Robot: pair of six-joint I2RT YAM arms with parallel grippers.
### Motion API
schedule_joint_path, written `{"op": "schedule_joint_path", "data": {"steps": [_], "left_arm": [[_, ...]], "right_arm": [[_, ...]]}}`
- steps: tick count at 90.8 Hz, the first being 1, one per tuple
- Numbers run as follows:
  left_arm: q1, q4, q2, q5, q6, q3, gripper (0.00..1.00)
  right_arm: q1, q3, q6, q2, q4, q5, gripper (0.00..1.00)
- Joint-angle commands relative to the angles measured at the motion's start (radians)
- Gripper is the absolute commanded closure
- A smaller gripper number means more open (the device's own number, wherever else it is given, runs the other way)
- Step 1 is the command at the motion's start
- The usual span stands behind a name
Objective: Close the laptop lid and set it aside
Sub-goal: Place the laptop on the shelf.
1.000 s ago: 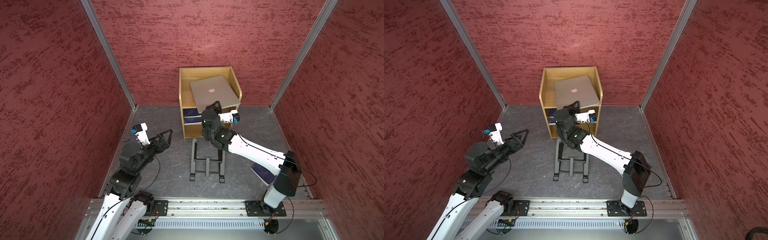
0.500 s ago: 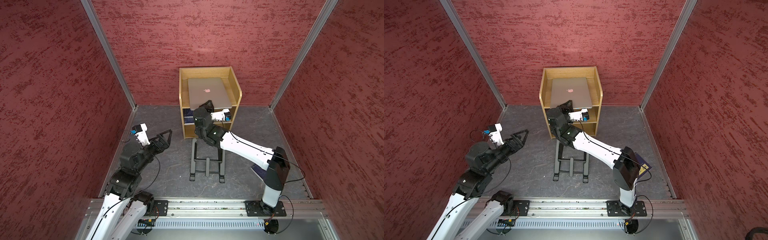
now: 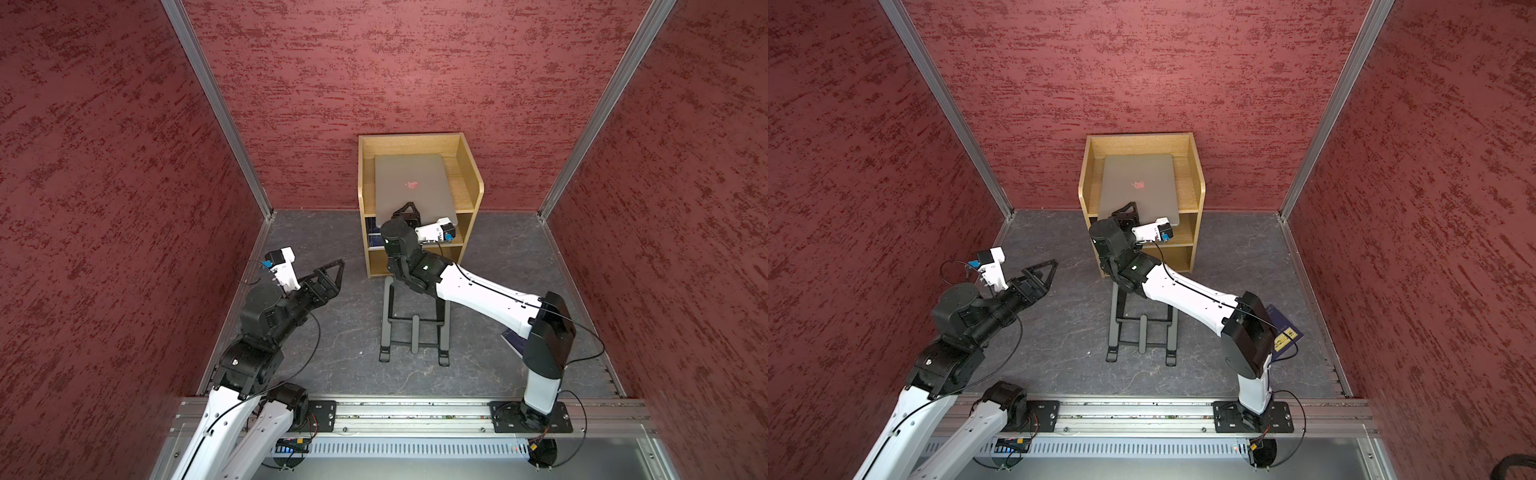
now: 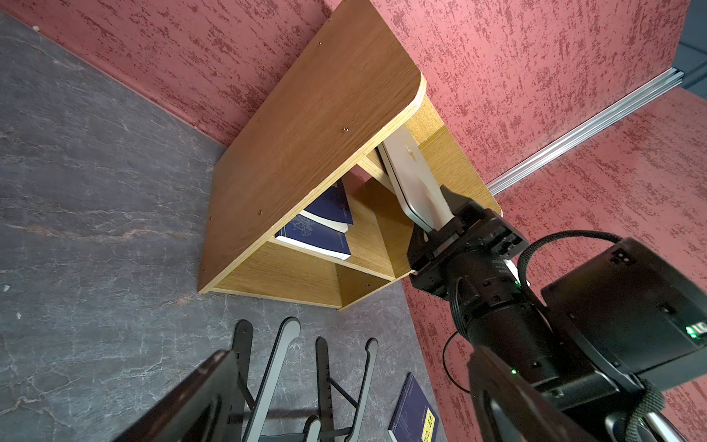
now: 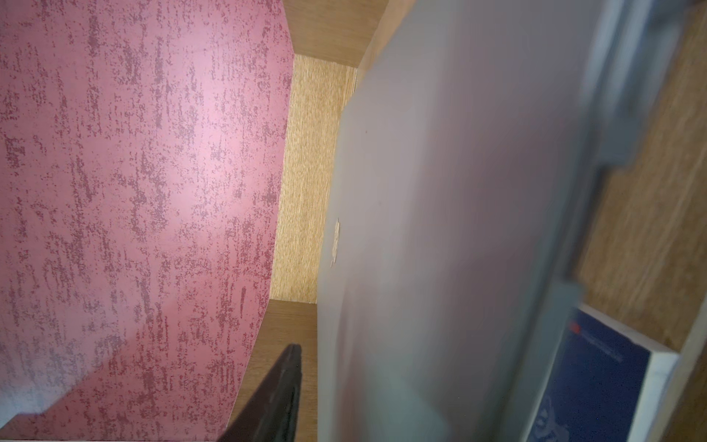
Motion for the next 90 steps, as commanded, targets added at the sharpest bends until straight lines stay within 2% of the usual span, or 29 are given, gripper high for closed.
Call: {"op": "schedule_joint_path", "data": {"steps": [1,12,24,49,63,81,90], "left_arm": [[0.005,-0.014,-0.005,-0.02,0.023,0.019,0.02],[0.005,-0.014,-0.003,-0.024,0.023,0.016,0.02],[0.005,-0.013,0.0,-0.024,0.025,0.017,0.02],[0.005,-0.021,0.005,-0.038,0.037,0.026,0.02],[0.005,-0.032,0.012,-0.063,0.043,0.028,0.02],[0.006,-0.031,0.023,-0.07,0.054,0.033,0.01],[0.007,-0.029,0.041,-0.081,0.051,0.037,0.01]], "right_arm": [[0.005,-0.002,-0.011,-0.033,-0.006,-0.013,0.44],[0.006,-0.04,-0.049,-0.054,0.02,-0.012,0.28],[0.005,-0.078,-0.085,-0.069,0.075,-0.012,0.17],[0.005,-0.109,-0.107,-0.106,0.032,-0.042,0.02],[0.004,-0.125,-0.038,-0.158,-0.141,-0.064,0.02],[0.004,-0.192,-0.036,-0.226,-0.204,-0.114,0.02],[0.004,-0.203,0.003,-0.261,-0.326,-0.155,0.02]]}}
